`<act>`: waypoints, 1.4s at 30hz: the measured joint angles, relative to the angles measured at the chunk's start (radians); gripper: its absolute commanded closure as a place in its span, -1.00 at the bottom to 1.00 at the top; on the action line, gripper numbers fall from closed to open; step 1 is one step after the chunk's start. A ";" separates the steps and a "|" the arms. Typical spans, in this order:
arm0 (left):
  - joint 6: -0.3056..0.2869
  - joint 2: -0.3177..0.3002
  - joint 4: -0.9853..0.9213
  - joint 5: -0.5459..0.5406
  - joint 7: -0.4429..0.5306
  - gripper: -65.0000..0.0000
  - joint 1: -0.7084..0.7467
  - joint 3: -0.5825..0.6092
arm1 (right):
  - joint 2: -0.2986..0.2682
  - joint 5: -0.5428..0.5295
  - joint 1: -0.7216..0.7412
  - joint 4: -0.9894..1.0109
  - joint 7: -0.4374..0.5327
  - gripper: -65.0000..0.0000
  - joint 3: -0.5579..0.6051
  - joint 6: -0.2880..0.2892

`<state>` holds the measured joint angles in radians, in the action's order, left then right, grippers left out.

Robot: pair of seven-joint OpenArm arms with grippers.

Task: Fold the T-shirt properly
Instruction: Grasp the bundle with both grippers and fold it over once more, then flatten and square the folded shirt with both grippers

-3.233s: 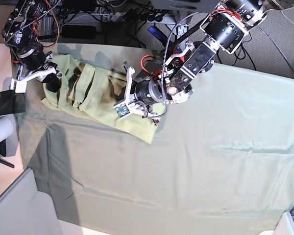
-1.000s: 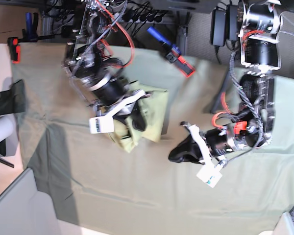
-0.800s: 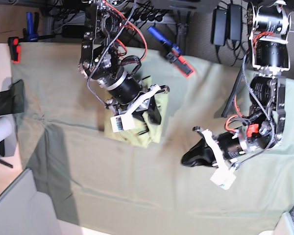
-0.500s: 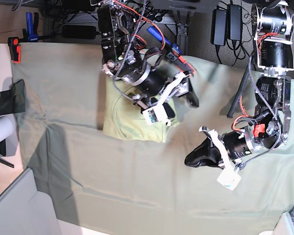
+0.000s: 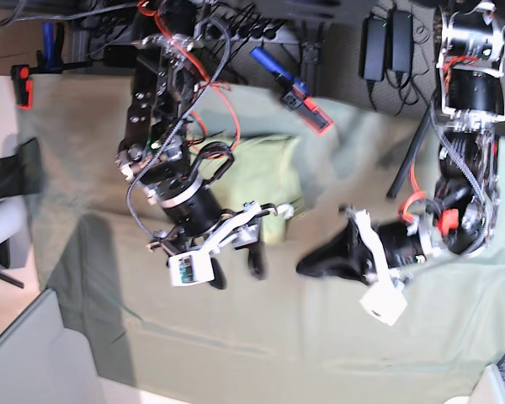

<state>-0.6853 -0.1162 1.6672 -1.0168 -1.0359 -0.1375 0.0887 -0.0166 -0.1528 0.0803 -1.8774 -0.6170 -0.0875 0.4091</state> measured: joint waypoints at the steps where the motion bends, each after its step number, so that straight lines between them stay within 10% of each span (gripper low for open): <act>1: 0.000 0.000 0.000 0.016 -0.001 0.97 0.015 0.045 | 0.000 0.005 0.017 0.006 0.002 0.96 -0.045 0.000; 7: 0.000 -0.005 0.000 0.077 -0.003 0.97 0.072 0.245 | -0.054 -0.028 0.092 0.117 0.023 1.00 -0.212 0.000; 17: 0.000 -0.006 0.000 0.306 0.125 0.97 0.142 0.533 | -0.157 -0.063 0.129 0.465 0.105 1.00 -0.178 0.000; 42: 0.090 -0.003 -0.182 0.819 0.469 0.97 0.107 0.541 | -0.169 -0.080 0.134 0.490 0.024 1.00 0.040 0.000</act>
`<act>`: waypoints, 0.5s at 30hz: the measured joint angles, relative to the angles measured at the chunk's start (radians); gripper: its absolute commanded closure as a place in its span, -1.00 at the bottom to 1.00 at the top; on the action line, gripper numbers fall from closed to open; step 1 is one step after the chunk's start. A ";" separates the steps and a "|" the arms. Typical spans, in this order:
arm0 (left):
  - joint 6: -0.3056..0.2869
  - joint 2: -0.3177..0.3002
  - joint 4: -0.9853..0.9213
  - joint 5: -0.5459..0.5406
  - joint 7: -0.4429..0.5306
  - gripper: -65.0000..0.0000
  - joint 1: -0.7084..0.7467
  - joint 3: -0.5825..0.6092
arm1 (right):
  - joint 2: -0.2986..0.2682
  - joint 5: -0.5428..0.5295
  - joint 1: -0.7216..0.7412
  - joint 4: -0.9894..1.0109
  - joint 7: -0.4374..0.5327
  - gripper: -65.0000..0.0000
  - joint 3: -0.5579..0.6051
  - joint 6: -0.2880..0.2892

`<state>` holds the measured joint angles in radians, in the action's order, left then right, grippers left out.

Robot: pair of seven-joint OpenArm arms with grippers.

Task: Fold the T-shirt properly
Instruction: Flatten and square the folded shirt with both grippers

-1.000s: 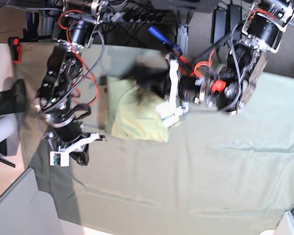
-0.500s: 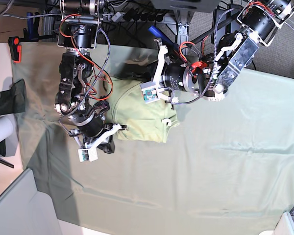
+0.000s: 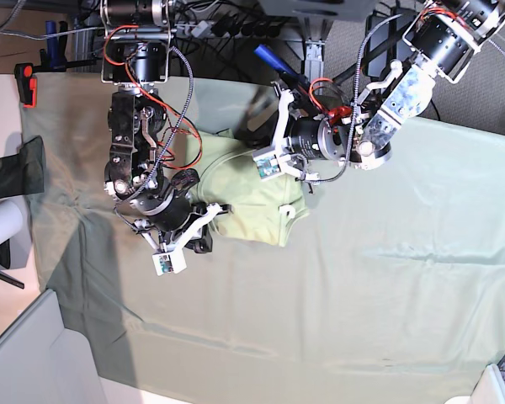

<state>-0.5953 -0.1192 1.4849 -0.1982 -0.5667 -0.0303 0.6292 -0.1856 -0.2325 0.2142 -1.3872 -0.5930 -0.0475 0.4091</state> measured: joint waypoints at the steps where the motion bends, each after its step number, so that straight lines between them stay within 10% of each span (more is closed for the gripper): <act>1: 0.007 0.001 -0.010 0.003 0.000 0.97 -0.013 0.000 | -0.003 -0.020 -0.001 0.000 -0.012 1.00 0.000 0.000; 15: 0.054 -0.001 -0.219 0.060 0.025 0.97 -0.238 -0.144 | -0.078 -0.184 -0.201 -0.188 -0.058 1.00 -0.001 0.000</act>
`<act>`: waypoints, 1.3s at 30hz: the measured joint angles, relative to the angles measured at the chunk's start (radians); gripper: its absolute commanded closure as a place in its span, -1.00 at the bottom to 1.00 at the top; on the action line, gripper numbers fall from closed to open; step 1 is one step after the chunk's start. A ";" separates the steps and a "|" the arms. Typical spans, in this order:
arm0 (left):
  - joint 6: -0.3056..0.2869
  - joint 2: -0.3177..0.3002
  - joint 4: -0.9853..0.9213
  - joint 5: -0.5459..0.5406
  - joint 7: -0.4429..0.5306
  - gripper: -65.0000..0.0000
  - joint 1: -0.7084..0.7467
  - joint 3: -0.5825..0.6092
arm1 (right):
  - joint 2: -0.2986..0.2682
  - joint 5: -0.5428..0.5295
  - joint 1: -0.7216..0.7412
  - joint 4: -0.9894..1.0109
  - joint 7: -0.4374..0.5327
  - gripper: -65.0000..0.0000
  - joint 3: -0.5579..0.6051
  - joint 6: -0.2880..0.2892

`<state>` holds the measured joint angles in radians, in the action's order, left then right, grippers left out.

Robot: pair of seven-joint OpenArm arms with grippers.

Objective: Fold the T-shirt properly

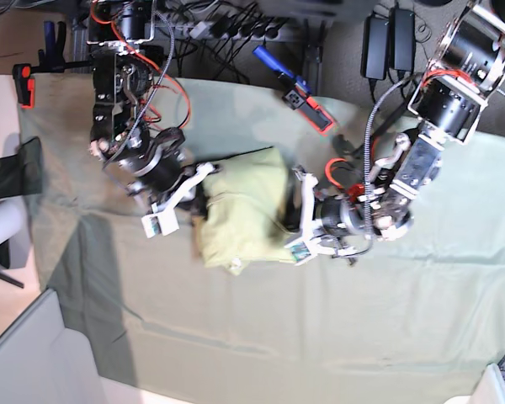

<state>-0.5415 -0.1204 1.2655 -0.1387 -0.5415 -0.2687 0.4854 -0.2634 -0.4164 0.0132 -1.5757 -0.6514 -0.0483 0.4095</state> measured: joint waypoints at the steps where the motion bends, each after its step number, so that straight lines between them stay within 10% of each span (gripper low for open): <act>1: 0.000 -0.002 -0.015 0.000 0.000 0.97 -0.013 -0.004 | 0.001 -0.021 -0.011 -0.014 0.000 1.00 0.000 0.000; 18: 0.003 -0.001 -0.059 -0.022 -0.071 0.97 -0.059 -0.041 | 0.072 -0.028 -0.055 -0.048 -0.024 1.00 -0.019 0.000; 31: -0.114 -0.118 0.092 -0.459 -0.364 0.97 -0.023 -0.359 | 0.041 -0.030 -0.053 -0.075 -0.027 1.00 -0.248 0.000; 39: -0.122 -0.178 0.327 -0.487 -0.457 0.97 0.166 -0.486 | 0.002 -0.092 -0.053 -0.079 -0.076 1.00 -0.291 0.000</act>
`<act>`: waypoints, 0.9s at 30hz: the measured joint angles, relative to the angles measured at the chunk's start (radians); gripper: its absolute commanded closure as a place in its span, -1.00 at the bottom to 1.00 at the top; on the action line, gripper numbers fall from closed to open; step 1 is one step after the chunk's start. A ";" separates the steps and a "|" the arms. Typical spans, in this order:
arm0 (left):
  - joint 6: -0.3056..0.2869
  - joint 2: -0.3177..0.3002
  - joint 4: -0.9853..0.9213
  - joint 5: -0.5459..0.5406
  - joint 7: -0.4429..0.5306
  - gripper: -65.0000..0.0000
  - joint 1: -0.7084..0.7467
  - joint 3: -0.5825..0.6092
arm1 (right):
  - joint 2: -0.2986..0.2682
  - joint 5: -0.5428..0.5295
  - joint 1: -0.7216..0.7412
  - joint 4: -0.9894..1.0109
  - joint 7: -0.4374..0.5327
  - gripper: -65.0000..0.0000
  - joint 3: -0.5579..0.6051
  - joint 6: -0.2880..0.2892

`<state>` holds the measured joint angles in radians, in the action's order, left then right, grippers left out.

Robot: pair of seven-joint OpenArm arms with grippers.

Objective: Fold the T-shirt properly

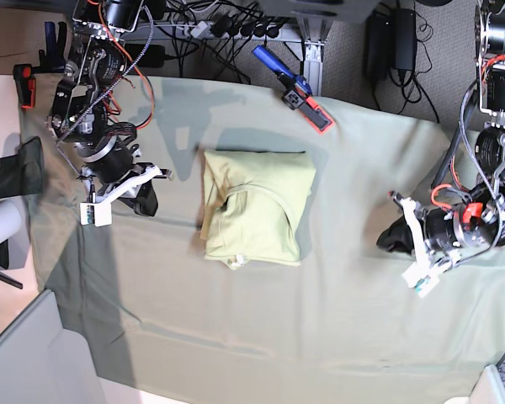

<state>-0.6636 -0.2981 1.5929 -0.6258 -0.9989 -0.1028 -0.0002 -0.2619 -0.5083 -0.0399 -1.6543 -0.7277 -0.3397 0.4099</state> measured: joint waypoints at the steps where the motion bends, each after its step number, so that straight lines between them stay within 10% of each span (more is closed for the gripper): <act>1: 0.000 -0.001 0.029 0.000 -0.007 0.97 0.021 -0.013 | -0.007 -0.001 -0.002 0.000 0.000 1.00 0.000 0.000; 27: 0.003 -0.045 0.320 -0.078 -0.047 0.97 0.783 -0.473 | -0.037 -0.038 -0.517 -0.214 -0.006 1.00 -0.009 0.005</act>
<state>-0.6609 -0.3431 1.9133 -0.7040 -1.0462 0.6804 -0.4728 -0.2993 -0.5461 -0.5564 -1.8683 -0.7338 -0.3485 0.4149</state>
